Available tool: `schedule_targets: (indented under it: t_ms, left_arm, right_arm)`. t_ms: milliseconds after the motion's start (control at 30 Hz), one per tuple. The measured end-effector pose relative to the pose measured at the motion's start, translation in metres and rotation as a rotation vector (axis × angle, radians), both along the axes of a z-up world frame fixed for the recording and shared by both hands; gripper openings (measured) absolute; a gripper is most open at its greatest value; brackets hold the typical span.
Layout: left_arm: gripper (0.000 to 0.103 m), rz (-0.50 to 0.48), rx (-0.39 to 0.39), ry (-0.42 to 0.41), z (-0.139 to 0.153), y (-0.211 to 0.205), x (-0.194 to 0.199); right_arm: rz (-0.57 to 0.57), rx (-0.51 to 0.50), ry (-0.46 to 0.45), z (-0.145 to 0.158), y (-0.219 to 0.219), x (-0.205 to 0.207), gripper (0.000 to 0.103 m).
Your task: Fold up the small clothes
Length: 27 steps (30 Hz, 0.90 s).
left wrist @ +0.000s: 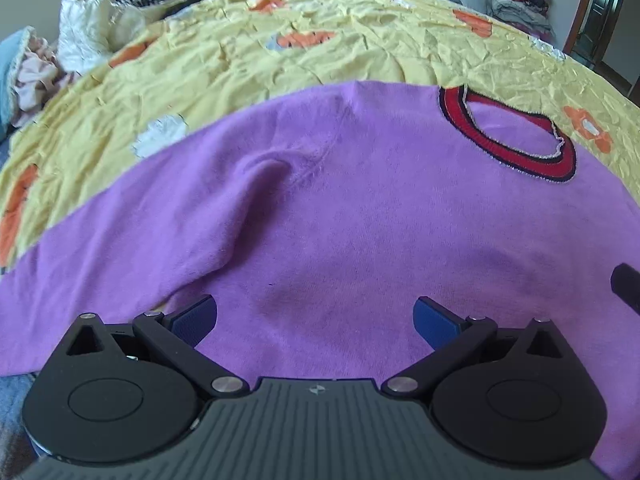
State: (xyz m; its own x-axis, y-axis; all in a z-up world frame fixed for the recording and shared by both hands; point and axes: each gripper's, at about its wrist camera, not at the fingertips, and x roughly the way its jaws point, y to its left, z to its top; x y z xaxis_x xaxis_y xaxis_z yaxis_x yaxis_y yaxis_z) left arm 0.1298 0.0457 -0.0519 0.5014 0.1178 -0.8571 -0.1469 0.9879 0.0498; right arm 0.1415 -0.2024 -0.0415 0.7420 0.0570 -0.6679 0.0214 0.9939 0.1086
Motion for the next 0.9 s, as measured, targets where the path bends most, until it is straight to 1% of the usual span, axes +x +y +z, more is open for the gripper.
schedule_targets:
  t_ms: [200,267,367,467,533,633,733,833,900]
  left_arm:
    - [0.103,-0.009,-0.023,0.045,-0.015,0.002,0.011]
    - [0.103,-0.014,-0.032,0.045,-0.015,0.003,0.012]
    - [0.103,-0.021,-0.007,0.050,-0.013,0.000,0.012]
    - [0.103,-0.020,0.022,0.036,-0.009,-0.004,0.008]
    - [0.103,-0.030,0.028,0.022,-0.004,-0.010,0.004]
    - [0.103,-0.031,0.075,-0.011,0.008,-0.020,-0.008]
    - [0.103,-0.019,0.078,-0.031,0.022,-0.028,-0.020]
    - [0.103,-0.022,0.111,-0.068,0.035,-0.038,-0.034]
    - [0.103,-0.023,0.125,-0.079,0.041,-0.042,-0.042]
  right_arm:
    - [-0.002,-0.021,0.010,0.001,0.009,0.010,0.103]
    - [-0.012,-0.023,0.009,0.002,0.009,0.011,0.103]
    - [-0.033,-0.012,0.007,0.004,0.006,0.007,0.103]
    - [-0.038,-0.005,-0.016,0.010,0.000,-0.004,0.103]
    - [-0.029,-0.025,-0.029,0.014,-0.001,-0.013,0.103]
    - [0.010,-0.073,-0.026,0.018,0.002,-0.027,0.103]
    - [0.049,-0.089,-0.033,0.022,0.003,-0.039,0.103]
    - [0.063,-0.058,-0.039,0.024,-0.001,-0.048,0.103]
    - [0.064,-0.061,-0.042,0.025,-0.002,-0.053,0.103]
